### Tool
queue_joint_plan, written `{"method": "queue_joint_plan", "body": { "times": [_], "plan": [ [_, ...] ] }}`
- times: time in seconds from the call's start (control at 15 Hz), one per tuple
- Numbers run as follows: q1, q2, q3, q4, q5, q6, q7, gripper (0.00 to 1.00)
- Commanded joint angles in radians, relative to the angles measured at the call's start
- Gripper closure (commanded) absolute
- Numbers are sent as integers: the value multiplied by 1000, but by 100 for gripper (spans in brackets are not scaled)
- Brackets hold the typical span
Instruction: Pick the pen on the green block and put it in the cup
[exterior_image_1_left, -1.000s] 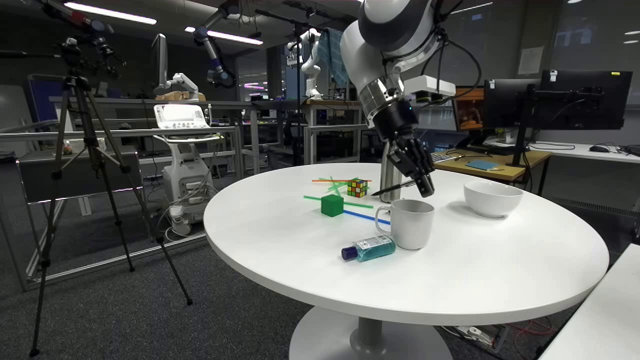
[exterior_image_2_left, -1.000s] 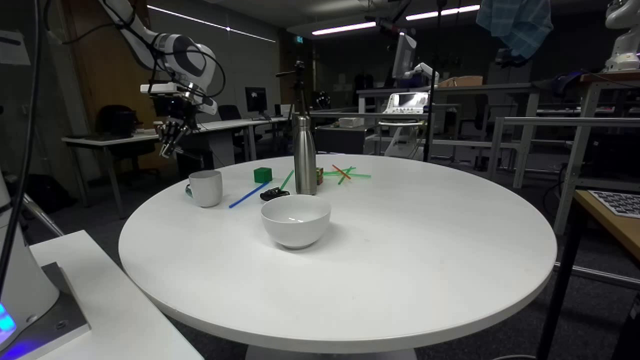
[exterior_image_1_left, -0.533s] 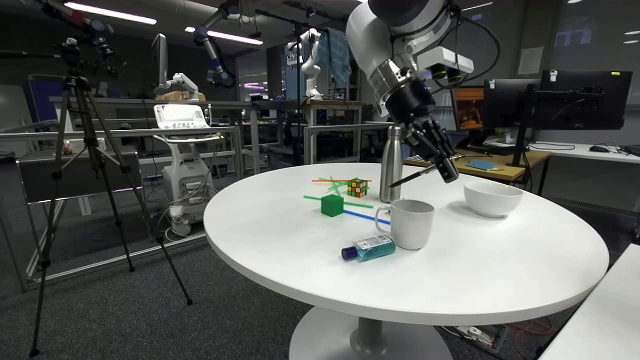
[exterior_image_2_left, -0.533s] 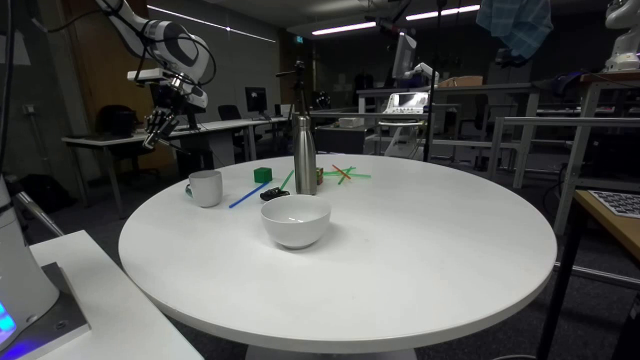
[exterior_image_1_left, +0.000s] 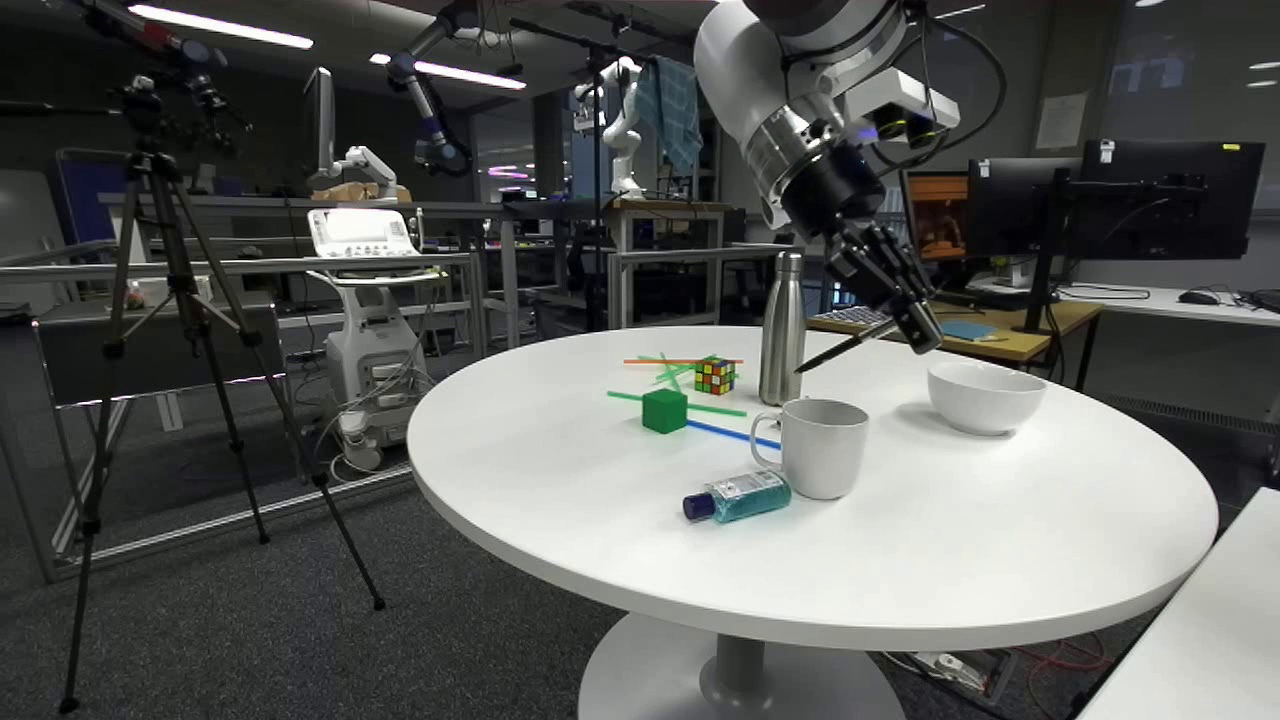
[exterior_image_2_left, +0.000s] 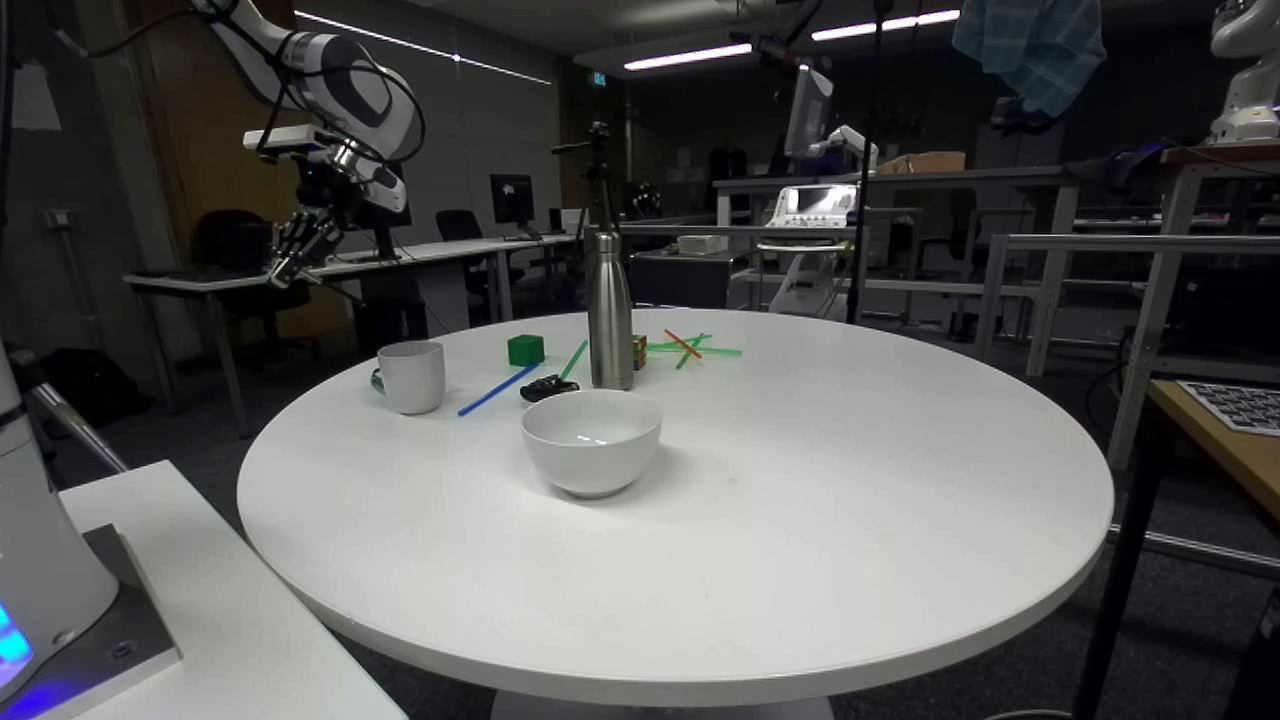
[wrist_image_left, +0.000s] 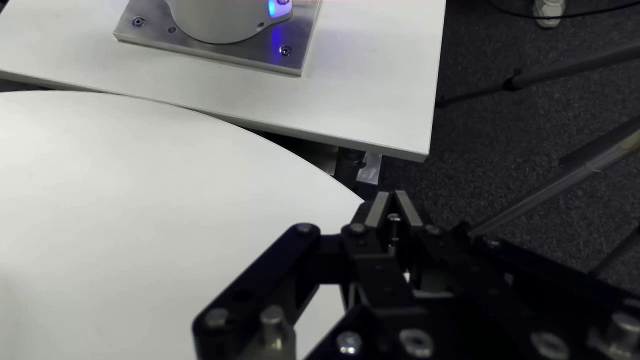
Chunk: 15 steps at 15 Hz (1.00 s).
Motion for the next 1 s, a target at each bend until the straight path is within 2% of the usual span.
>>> {"method": "queue_joint_plan", "body": {
  "times": [0.0,0.93],
  "plan": [
    [-14,-18,0,-13,12,-29,26,99],
    [-32,-9,-17,-51,4,-37,26,99]
  ]
}}
